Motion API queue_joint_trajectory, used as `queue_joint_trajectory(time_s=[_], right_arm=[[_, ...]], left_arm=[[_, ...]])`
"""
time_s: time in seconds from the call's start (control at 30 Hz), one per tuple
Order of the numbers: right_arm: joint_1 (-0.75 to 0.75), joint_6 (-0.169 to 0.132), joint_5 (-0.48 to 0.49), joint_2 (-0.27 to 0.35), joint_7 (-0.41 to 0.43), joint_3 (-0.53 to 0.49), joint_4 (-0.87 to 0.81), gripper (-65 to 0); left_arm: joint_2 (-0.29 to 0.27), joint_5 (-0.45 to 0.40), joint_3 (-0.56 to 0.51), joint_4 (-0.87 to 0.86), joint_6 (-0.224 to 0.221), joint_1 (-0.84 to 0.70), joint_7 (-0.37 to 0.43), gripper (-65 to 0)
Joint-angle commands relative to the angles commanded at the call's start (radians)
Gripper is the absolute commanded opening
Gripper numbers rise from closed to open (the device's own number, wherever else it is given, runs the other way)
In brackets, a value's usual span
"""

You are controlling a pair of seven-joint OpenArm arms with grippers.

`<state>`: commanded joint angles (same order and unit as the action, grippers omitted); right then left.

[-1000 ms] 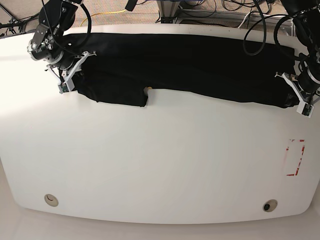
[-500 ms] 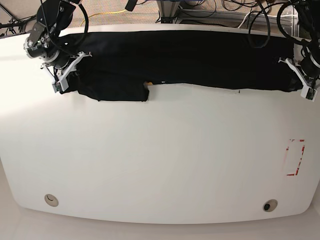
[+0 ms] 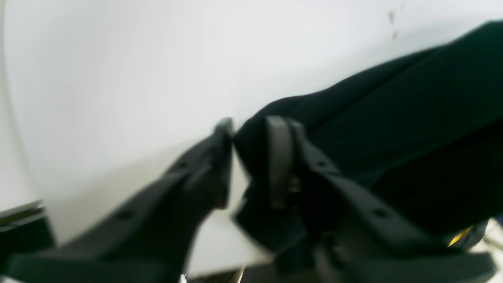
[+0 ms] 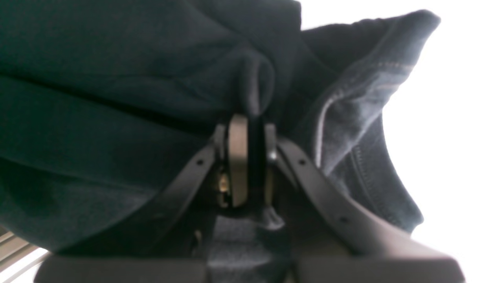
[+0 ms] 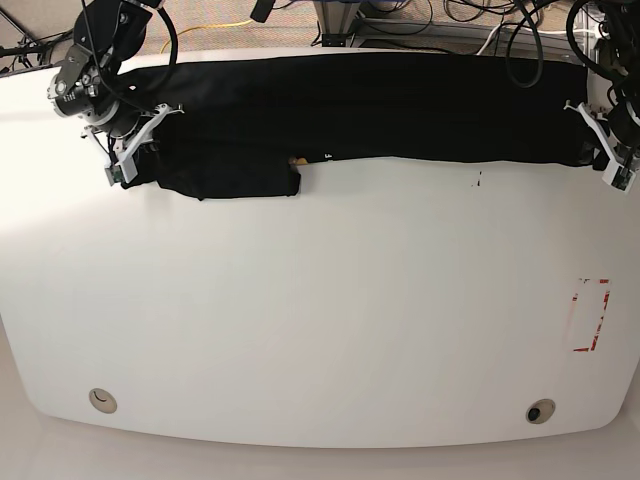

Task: Fold the T-shirt properly
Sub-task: 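Drag the folded shirt edge away from the table center with both grippers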

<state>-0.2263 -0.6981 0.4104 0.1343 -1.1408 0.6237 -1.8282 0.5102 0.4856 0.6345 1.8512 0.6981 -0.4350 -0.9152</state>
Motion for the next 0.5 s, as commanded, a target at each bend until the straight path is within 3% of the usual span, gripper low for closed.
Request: queue_joint_trajectory(time_s=[0.17,0.5], right_arm=[[-0.003,0.0,0.002,0.0,0.0,0.0,0.0,-65.0],[0.0,0.0,0.003,0.0,0.002,-0.002,0.0,-65.0]], left_arm=[[0.003,0.0,0.003,-0.028,0.0,-0.014,-0.002,-32.2],[0.034,0.006,-0.058,-0.044,0.0,-0.063,-0.003,-32.4]])
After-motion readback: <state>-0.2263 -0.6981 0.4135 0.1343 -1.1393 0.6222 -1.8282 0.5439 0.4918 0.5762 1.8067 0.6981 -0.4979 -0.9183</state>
